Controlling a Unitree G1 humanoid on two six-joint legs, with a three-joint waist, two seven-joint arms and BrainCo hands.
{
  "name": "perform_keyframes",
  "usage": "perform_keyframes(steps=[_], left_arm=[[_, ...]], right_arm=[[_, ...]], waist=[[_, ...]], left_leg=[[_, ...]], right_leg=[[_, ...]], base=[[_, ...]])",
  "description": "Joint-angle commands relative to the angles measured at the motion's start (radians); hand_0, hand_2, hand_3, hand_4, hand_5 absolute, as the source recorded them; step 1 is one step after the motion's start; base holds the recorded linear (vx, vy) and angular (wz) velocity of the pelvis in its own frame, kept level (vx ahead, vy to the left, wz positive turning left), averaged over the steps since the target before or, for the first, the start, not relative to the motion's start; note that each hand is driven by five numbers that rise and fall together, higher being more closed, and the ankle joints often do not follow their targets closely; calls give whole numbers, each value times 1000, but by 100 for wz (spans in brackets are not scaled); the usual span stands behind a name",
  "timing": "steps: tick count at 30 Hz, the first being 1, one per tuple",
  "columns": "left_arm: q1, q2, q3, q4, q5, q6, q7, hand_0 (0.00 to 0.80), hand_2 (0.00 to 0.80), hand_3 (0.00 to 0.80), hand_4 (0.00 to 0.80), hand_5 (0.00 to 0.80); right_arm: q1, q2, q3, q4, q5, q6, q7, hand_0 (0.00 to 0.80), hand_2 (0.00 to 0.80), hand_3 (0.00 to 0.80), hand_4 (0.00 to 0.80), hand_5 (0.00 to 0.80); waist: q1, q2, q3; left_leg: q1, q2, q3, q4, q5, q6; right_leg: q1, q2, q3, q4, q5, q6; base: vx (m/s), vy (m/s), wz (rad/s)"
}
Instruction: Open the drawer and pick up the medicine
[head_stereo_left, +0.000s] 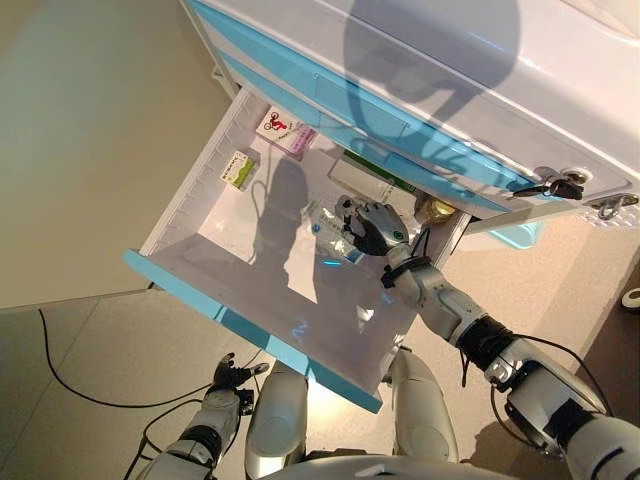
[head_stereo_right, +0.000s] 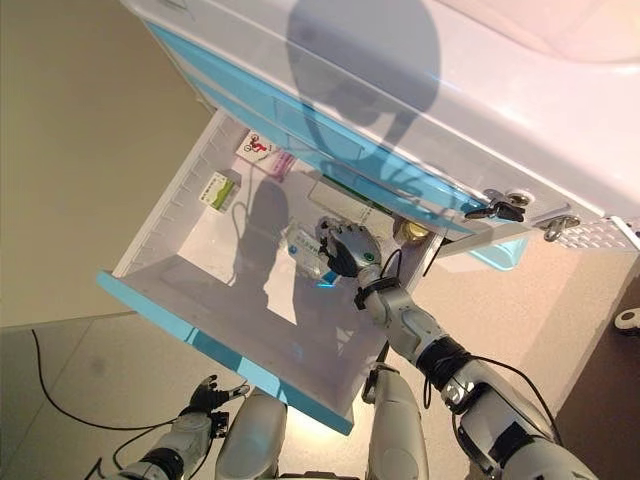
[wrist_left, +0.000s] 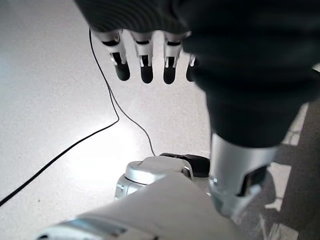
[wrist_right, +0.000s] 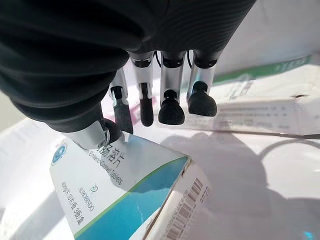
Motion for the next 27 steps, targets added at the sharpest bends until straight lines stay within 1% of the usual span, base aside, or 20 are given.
perform_keyframes(steps=[1,5,8,9,10,20,27], left_arm=[[-5,6,24,44,12,-2,1,0,0,0,0,0],[-7,7,15,49,-1,-4,-8,0,0,0,0,0],[-8,6,12,51,-3,-3,-7,0,0,0,0,0],[-8,6,10,51,-5,-4,-5,0,0,0,0,0],[-8,5,11,51,-5,-3,-4,0,0,0,0,0],[-10,-1,10,52,-9,-4,4,0,0,0,0,0],[-14,-8,7,51,-2,0,5,0,0,0,0,0]], right_arm=[[-51,22,40,-3,-67,7,9,800,800,800,800,800],[-76,59,51,98,-70,38,8,800,800,800,800,800],[-81,76,52,132,-66,47,6,800,800,800,800,800],[-86,79,53,130,-63,50,6,445,445,445,445,445],[-85,81,47,127,-58,51,2,0,0,0,0,0],[-58,102,45,129,-46,51,3,0,0,0,0,0],[-45,101,34,122,-39,50,-10,0,0,0,0,0]], waist=[[-1,-37,3],[3,-34,10],[5,-31,13],[5,-30,14],[3,-30,15],[-5,-27,19],[-7,-27,21]], left_leg=[[27,-63,24,1,-59,49],[21,-66,27,4,-59,50],[20,-65,30,3,-58,50],[20,-65,32,1,-57,50],[20,-65,34,-1,-56,50],[21,-67,45,-4,-56,53],[24,-66,50,-7,-57,54]], right_leg=[[38,-23,15,-151,127,43],[33,-26,15,-152,131,44],[31,-26,17,-154,134,45],[29,-26,17,-154,135,46],[29,-26,18,-155,137,46],[23,-30,23,-156,144,49],[22,-31,26,-156,145,50]], base=[[0,0,0],[0,0,0],[0,0,0],[0,0,0],[0,0,0],[2,6,-1],[2,7,-3]])
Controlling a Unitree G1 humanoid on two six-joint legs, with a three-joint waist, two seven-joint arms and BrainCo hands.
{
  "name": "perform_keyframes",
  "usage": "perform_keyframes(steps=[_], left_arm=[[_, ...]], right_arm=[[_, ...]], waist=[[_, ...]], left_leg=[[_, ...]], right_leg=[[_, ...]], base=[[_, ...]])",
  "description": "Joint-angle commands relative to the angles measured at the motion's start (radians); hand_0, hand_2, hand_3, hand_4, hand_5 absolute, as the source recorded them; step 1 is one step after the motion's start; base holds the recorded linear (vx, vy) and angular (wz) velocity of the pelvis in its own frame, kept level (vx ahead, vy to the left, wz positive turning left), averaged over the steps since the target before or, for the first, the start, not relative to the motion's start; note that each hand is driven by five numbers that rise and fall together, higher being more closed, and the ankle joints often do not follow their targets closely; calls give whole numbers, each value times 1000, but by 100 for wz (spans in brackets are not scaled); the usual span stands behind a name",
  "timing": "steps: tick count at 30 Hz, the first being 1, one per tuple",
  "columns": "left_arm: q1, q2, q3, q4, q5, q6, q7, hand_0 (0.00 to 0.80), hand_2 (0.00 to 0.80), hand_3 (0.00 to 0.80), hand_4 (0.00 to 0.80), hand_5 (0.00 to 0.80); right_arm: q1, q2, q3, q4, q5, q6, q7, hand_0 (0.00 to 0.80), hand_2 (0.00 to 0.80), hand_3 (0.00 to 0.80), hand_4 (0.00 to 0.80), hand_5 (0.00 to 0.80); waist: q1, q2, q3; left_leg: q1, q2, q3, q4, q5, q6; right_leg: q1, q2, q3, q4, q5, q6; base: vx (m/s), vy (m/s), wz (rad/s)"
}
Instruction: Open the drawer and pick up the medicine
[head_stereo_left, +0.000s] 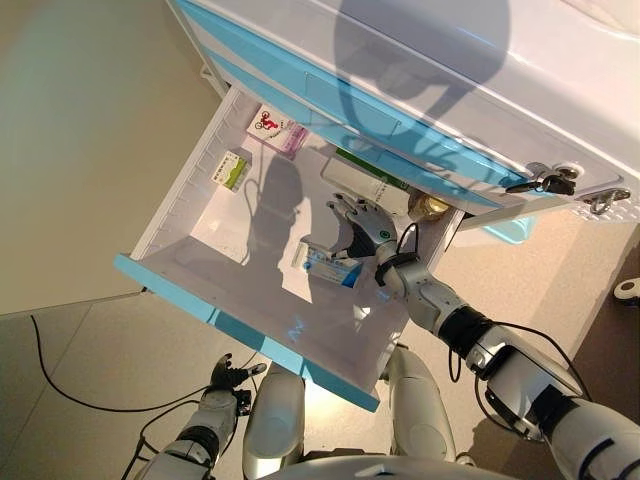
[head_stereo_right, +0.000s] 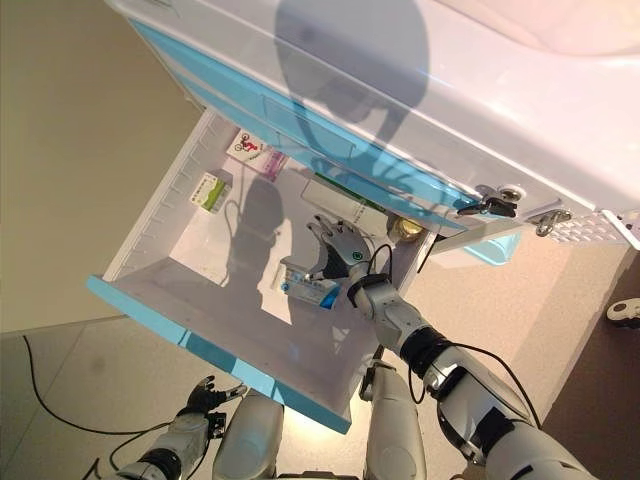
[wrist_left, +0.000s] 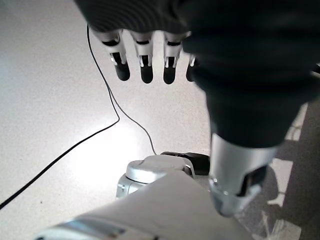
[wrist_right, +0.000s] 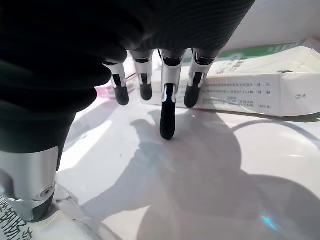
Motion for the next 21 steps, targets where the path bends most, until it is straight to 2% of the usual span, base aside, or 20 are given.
perform_keyframes(steps=[1,11,21], left_arm=[[-15,-16,6,43,1,7,10,0,0,0,0,0],[-12,-22,27,45,14,15,29,0,0,0,0,0],[-9,-24,32,29,24,12,40,0,0,0,0,0]], right_arm=[[21,16,3,-22,15,-11,-19,0,0,0,0,0],[105,-29,-53,-212,104,-65,-25,0,0,0,0,0],[114,-94,-89,-361,59,-84,-67,0,0,0,0,0]], waist=[[2,-17,18],[-14,-27,20],[-20,-33,23]], left_leg=[[25,-68,28,-5,-57,54],[25,-68,37,3,-61,54],[24,-64,49,8,-66,55]], right_leg=[[35,-30,12,-158,143,51],[35,-29,17,-151,140,50],[28,-23,25,-155,143,52]], base=[[0,0,0],[0,0,0],[-6,0,-4]])
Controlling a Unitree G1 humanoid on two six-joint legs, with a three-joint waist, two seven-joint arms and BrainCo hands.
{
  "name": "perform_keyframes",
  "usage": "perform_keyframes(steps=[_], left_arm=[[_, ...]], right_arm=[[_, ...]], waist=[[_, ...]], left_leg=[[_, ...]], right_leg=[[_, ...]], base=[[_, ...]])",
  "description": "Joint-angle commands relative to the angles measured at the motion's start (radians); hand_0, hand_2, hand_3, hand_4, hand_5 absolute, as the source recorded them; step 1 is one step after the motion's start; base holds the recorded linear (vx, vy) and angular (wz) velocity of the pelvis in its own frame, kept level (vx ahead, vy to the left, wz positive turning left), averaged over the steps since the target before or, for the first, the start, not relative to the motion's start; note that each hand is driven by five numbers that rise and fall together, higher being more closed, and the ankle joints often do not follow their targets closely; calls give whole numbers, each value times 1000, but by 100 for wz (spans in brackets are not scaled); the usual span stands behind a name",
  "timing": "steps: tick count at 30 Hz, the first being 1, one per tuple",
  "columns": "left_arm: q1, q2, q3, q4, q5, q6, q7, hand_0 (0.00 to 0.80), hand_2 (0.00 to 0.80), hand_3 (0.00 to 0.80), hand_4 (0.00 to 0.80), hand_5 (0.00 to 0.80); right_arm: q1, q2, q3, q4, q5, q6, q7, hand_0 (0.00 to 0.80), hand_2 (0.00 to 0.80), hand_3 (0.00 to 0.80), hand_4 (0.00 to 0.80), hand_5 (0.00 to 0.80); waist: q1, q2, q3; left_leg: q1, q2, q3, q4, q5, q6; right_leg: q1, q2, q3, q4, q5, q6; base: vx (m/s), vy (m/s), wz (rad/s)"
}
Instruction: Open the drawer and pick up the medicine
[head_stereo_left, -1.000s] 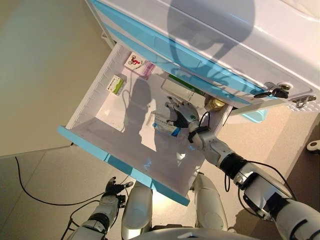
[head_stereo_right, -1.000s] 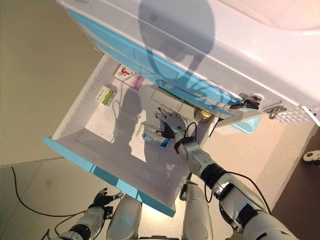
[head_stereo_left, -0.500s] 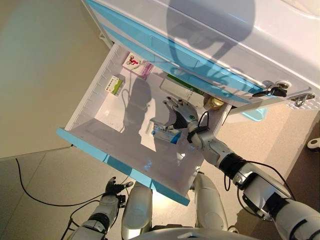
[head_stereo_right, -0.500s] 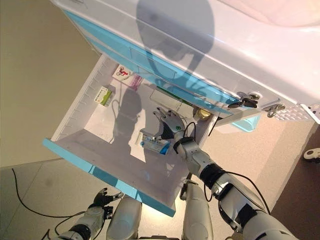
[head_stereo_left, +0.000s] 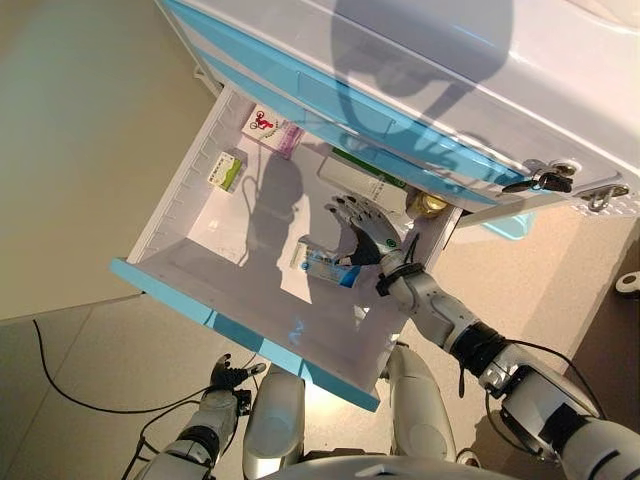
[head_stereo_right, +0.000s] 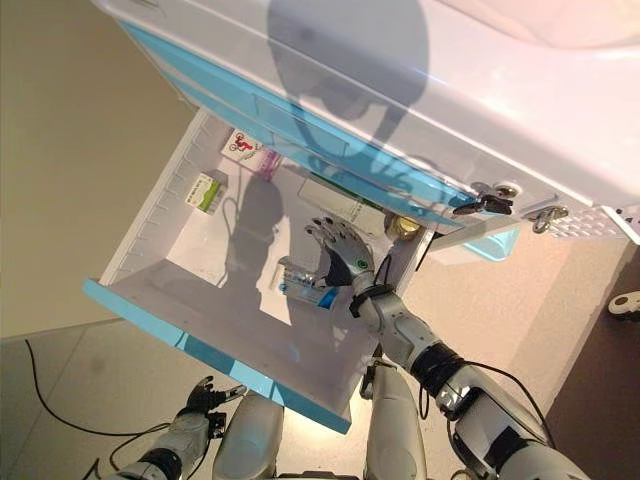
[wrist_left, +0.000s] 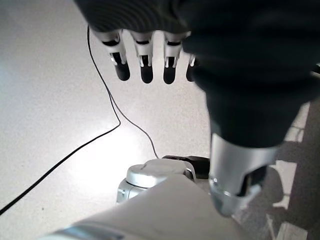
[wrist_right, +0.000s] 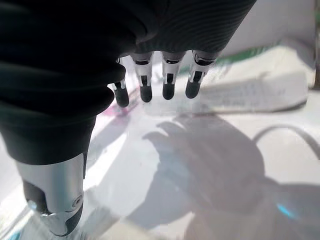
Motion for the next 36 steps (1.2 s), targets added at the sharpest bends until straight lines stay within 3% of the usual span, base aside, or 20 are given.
perform_keyframes(steps=[1,11,19,25,36], left_arm=[[-9,-22,30,31,23,2,22,0,0,0,0,0],[-7,-22,34,11,24,-7,37,0,0,0,0,0],[-5,-16,53,16,27,1,38,0,0,0,0,0],[-4,-14,59,33,22,7,21,0,0,0,0,0],[-5,-11,49,51,13,4,11,0,0,0,0,0]], right_arm=[[6,-9,-51,-145,-18,-47,-68,0,0,0,0,0],[27,-46,-96,-293,1,-82,-122,0,0,0,0,0],[65,-67,-79,-357,66,-114,-47,0,0,0,0,0],[90,-35,16,-218,70,-102,61,0,0,0,0,0],[88,51,98,-2,40,-73,96,0,0,0,0,0]], waist=[[-17,-32,21],[-24,-30,20],[-29,-36,16],[-29,-43,20],[-27,-50,28]], left_leg=[[23,-65,33,15,-66,54],[18,-68,46,20,-67,56],[17,-69,48,24,-68,56],[13,-71,48,41,-73,57],[9,-63,48,37,-66,51]], right_leg=[[41,-25,9,-156,141,51],[31,-25,21,-159,150,53],[31,-25,26,-154,150,49],[33,-24,28,-149,148,46],[32,-12,25,-167,156,43]], base=[[0,0,0],[-5,5,-4],[-3,2,-1],[0,0,0],[0,0,0]])
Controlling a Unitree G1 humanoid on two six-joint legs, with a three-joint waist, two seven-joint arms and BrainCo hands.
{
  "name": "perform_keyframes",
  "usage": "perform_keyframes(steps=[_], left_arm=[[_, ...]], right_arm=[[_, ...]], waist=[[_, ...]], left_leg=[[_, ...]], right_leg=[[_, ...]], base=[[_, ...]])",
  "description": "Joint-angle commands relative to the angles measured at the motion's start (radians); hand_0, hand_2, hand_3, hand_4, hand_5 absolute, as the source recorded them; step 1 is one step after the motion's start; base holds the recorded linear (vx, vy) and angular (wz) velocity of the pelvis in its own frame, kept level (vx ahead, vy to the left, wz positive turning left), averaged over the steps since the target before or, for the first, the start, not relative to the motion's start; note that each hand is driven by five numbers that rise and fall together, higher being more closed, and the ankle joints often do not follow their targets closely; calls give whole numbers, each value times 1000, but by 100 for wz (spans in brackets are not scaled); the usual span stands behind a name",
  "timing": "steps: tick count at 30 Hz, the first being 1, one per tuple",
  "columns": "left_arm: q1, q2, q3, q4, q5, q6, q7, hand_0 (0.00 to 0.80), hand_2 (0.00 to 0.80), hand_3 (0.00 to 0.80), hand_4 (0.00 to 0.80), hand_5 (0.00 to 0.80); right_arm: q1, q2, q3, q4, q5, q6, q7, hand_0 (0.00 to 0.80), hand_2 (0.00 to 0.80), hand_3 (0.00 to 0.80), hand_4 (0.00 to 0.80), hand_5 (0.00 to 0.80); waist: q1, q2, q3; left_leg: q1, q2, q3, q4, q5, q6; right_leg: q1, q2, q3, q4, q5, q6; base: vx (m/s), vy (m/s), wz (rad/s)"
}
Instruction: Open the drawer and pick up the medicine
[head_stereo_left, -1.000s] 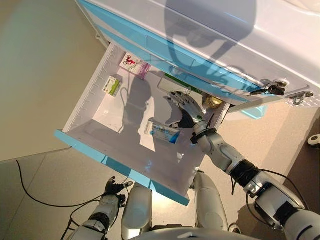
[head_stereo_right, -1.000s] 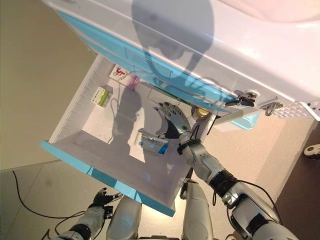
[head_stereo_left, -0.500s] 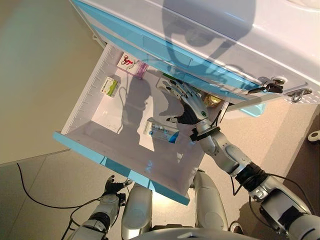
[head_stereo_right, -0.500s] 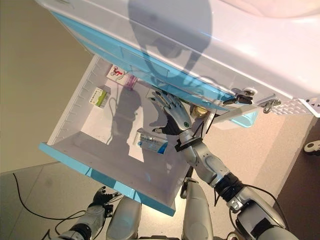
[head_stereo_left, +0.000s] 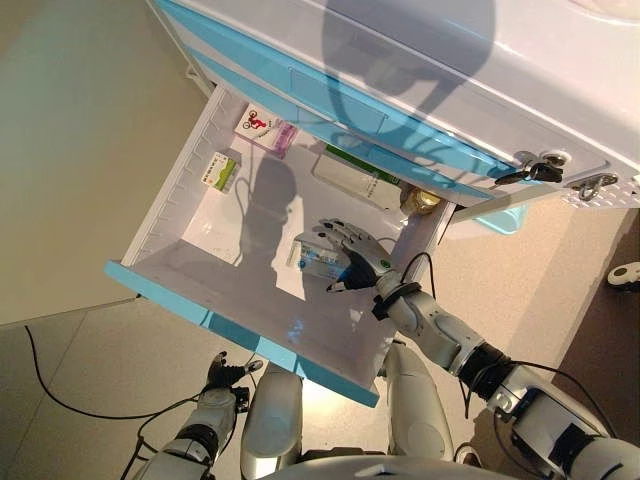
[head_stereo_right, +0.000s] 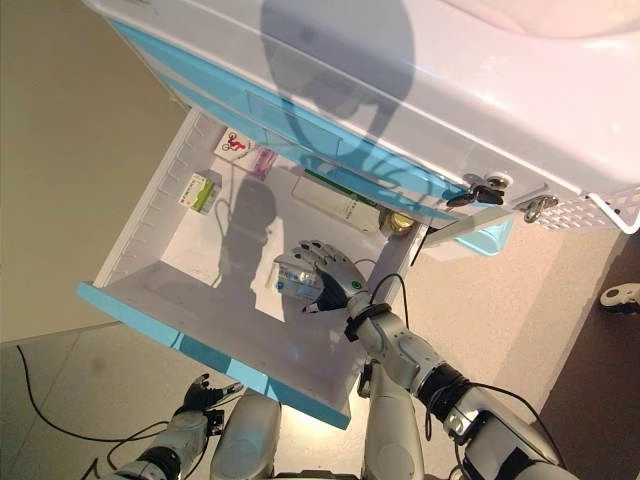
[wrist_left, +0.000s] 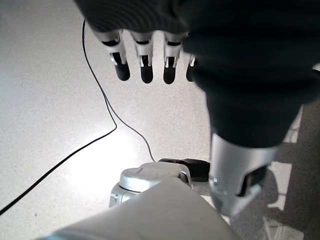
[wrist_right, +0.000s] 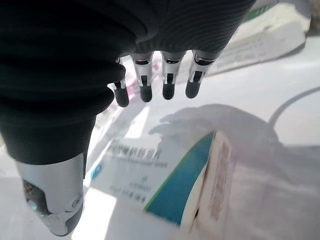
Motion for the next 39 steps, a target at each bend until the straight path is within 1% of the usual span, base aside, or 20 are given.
perform_keyframes(steps=[1,2,6,8,9,14,20,31,32,33,35,36,39], left_arm=[[-2,-16,30,57,5,3,-7,0,0,0,0,0],[0,-17,26,58,3,2,-7,0,0,0,0,0],[5,-19,16,59,-1,-1,-8,0,0,0,0,0],[10,-19,7,61,-4,-4,-11,0,0,0,0,0],[10,-18,7,61,-4,-4,-12,0,0,0,0,0],[14,-22,-9,60,-13,-11,-14,0,0,0,0,0],[11,-25,-21,58,-18,-15,-13,0,0,0,0,0],[1,-37,-57,53,-28,-23,-14,0,0,0,0,0],[0,-38,-61,53,-31,-23,-13,0,0,0,0,0],[0,-38,-61,53,-31,-23,-13,0,0,0,0,0],[-1,-39,-66,54,-33,-24,-14,0,0,0,0,0],[-1,-40,-68,54,-34,-24,-15,0,0,0,0,0],[0,-40,-70,55,-38,-25,-17,0,0,0,0,0]], right_arm=[[-9,21,41,32,-21,-4,-3,0,0,0,0,0],[-15,42,52,77,-32,8,-3,0,0,0,0,0],[-26,75,65,144,-44,20,-10,0,0,0,0,0],[-40,105,75,217,-55,31,-27,0,0,0,0,0],[-41,107,75,220,-55,31,-29,0,0,0,0,0],[-81,135,83,293,-83,53,-62,0,0,0,0,0],[-95,146,86,320,-100,66,-80,0,0,0,0,0],[-127,187,97,470,-144,113,-107,0,0,0,0,0],[-134,192,103,488,-153,123,-106,66,66,66,66,66],[-134,192,103,488,-153,123,-106,173,173,173,173,173],[-139,199,102,512,-155,127,-108,762,762,762,762,762],[-144,201,101,524,-154,129,-110,800,800,800,800,800],[-151,199,100,523,-150,129,-111,800,800,800,800,800]], waist=[[-23,-30,16],[-20,-27,15],[-18,-21,18],[-12,-10,20],[-12,-10,20],[-2,11,27],[1,19,33],[10,32,49],[12,35,52],[12,35,52],[14,37,54],[15,38,55],[18,42,56]], left_leg=[[-8,-62,30,42,-70,44],[-10,-60,28,42,-68,43],[-12,-61,28,46,-68,43],[-13,-63,26,48,-68,43],[-14,-63,26,48,-68,43],[-16,-64,20,43,-62,41],[-15,-65,17,36,-58,41],[-25,-73,16,39,-58,43],[-27,-74,13,39,-57,42],[-28,-74,13,39,-57,42],[-30,-75,12,38,-55,42],[-31,-75,11,37,-54,42],[-32,-76,9,34,-53,42]], right_leg=[[29,-12,2,-166,143,39],[28,-12,1,-166,143,38],[28,-12,0,-165,141,37],[27,-14,-2,-161,140,36],[27,-14,-2,-161,140,36],[22,-19,-7,-158,141,37],[21,-22,-9,-158,142,38],[12,-29,-12,-151,140,38],[10,-30,-12,-149,139,39],[10,-31,-12,-148,139,39],[7,-31,-12,-147,140,39],[6,-32,-14,-148,140,39],[5,-34,-15,-146,139,39]], base=[[0,0,0],[0,0,0],[0,0,0],[0,0,0],[0,0,0],[0,0,0],[0,0,0],[0,0,0],[0,0,0],[0,0,0],[0,0,0],[0,0,0],[0,0,0]])
